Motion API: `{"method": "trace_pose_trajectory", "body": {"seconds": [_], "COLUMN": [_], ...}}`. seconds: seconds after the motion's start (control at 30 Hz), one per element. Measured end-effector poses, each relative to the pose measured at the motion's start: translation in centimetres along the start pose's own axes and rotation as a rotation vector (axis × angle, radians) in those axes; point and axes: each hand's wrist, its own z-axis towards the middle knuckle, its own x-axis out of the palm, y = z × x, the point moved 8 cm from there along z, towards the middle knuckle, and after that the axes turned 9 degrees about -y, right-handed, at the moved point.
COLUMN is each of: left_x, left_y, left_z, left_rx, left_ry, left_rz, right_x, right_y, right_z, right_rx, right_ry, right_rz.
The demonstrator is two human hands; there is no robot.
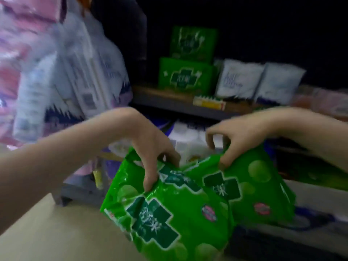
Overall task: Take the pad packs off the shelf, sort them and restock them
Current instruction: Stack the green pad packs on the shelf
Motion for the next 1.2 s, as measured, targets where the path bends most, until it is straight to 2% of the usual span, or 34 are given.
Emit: {"method": "trace_pose_trajectory", "body": {"seconds": [0.1,0.23,0.4,0.53,0.6,0.67,0.9,1.0,1.2], "left_x": [-5.0,-11.3,-16.0,-18.4,-19.5,-20.3,-21.4,-21.2,-19.9], "left_y": [0.7,0.0,2.3,4.2,4.7,5.1,8.1,9.7,12.4], "left_z": [-3.1,-7.7,-10.1,-10.4,-10.6,-10.4,-7.6,-6.3,-3.3], "left_rx": [-0.046,-0.111,-0.22,-0.254,-0.296,-0.341,-0.526,-0.619,-0.794], "left_ry": [-0.11,-0.277,-0.617,-0.878,-0.982,-1.017,-0.85,-0.79,-0.674], "left_rz": [-0.118,-0.269,-0.232,-0.094,0.057,0.201,0.435,0.417,0.198], "right_x": [-7.4,-15.6,-21.0,-22.6,-23.0,-23.3,-23.5,-22.9,-21.3], "right_y": [-0.7,-1.5,-2.1,-2.3,-2.3,-2.0,0.2,0.3,-1.6], "right_z": [-2.5,-4.5,-5.8,-6.4,-6.6,-6.4,-4.3,-3.3,-2.9], "right_rx": [0.048,0.066,0.127,0.057,0.018,-0.006,0.042,0.044,0.094], "right_ry": [-0.224,-0.655,-1.177,-1.441,-1.5,-1.512,-1.538,-1.592,-1.631], "right_rz": [0.126,0.219,0.136,0.095,0.039,-0.059,-0.41,-0.441,-0.372]}}
